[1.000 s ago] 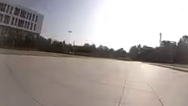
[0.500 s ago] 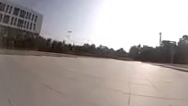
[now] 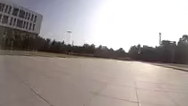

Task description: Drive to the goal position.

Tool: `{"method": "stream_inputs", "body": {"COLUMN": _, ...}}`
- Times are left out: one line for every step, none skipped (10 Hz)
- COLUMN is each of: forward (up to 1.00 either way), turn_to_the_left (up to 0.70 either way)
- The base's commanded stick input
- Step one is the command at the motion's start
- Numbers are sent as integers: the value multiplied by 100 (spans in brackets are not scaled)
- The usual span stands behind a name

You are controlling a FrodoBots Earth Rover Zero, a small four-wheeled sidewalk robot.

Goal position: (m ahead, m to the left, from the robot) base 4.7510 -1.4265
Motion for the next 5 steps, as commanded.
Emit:
{"method": "stream_inputs", "body": {"forward": 70, "turn_to_the_left": 2}}
{"method": "stream_inputs", "body": {"forward": 70, "turn_to_the_left": 2}}
{"method": "stream_inputs", "body": {"forward": 70, "turn_to_the_left": 2}}
{"method": "stream_inputs", "body": {"forward": 70, "turn_to_the_left": 2}}
{"method": "stream_inputs", "body": {"forward": 70, "turn_to_the_left": 2}}
